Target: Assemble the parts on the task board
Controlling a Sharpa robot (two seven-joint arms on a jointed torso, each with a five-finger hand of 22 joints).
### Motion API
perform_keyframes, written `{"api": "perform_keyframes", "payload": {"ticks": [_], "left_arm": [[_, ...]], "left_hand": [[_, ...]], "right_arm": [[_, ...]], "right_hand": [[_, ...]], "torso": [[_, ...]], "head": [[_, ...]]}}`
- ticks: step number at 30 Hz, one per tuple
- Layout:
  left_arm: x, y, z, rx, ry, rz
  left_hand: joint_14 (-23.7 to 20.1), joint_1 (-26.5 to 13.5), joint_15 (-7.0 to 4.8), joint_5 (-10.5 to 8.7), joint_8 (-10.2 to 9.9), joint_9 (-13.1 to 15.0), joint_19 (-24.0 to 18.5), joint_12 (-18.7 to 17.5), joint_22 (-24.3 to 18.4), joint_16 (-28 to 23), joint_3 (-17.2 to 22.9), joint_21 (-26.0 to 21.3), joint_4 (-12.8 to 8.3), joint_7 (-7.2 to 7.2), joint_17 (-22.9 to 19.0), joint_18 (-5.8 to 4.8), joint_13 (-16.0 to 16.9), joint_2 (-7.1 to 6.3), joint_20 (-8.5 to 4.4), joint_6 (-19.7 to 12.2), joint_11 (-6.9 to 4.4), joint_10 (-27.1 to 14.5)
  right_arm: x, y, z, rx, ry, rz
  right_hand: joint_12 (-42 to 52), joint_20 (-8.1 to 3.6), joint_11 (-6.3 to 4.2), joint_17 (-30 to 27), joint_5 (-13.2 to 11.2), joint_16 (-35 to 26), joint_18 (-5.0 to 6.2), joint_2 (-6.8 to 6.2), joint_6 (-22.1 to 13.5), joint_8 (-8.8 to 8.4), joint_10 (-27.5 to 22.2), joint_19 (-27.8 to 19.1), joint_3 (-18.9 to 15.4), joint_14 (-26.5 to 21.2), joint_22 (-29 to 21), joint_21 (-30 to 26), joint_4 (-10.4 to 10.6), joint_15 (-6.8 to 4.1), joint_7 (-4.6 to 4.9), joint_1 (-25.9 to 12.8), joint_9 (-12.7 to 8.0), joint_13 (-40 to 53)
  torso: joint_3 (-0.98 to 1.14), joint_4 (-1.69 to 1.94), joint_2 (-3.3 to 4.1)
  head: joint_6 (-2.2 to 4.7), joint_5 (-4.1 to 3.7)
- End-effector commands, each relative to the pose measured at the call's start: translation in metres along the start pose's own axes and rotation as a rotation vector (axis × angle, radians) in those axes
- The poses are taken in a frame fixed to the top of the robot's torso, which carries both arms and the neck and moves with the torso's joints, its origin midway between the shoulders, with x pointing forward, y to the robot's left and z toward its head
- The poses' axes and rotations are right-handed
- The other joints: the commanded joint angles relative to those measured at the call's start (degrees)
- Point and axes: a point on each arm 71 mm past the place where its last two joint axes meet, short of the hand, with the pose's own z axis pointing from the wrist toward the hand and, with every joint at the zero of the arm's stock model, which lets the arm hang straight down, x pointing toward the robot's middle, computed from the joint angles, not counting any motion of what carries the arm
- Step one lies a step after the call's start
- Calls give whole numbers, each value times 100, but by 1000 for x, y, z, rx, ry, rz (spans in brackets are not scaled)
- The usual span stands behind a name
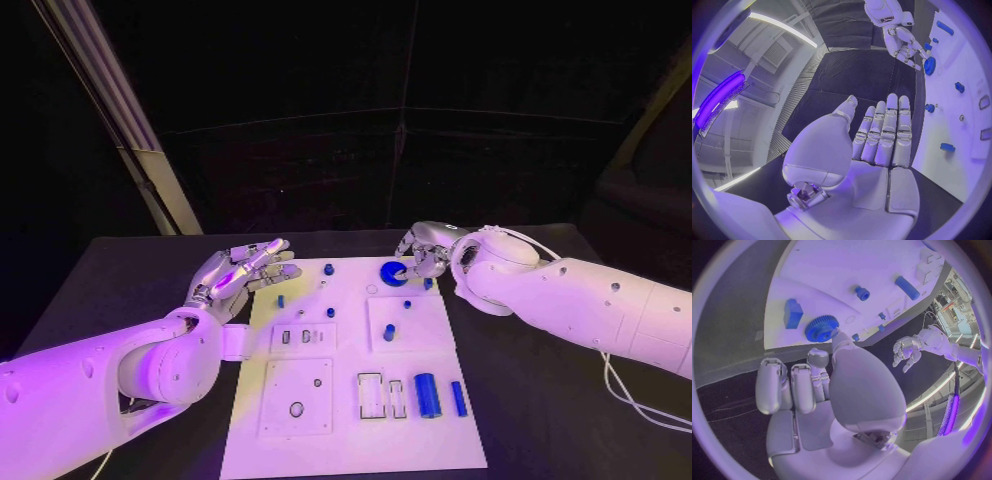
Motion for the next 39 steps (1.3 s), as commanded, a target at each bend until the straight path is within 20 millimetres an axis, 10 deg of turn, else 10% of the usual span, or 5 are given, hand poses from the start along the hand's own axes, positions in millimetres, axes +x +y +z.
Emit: {"api": "perform_keyframes", "payload": {"ticks": [1,39], "left_arm": [[2,-1,1,5,14,-12],[1,0,2,2,14,-12]], "left_hand": [[-9,6,3,11,-34,-1,4,-25,-6,-23,18,-39,-23,22,8,82,-7,55,22,30,18,4],[-3,14,0,11,-34,-1,11,-26,-6,-28,26,-46,-36,18,13,83,-7,60,21,34,14,9]], "right_arm": [[2,1,1,6,34,-31],[6,12,9,-27,24,-130]], "right_hand": [[256,-8,7,105,152,50,-118,10,56,30,79,75,-8,328,110,47,-49,28,5,61,3,258],[1209,-9,-15,354,150,164,-161,161,291,166,359,173,42,351,359,161,-263,19,-28,207,8,1221]], "torso": [[0,1,-2],[-3,1,-3]], "head": [[-9,0],[-74,-25]]}}
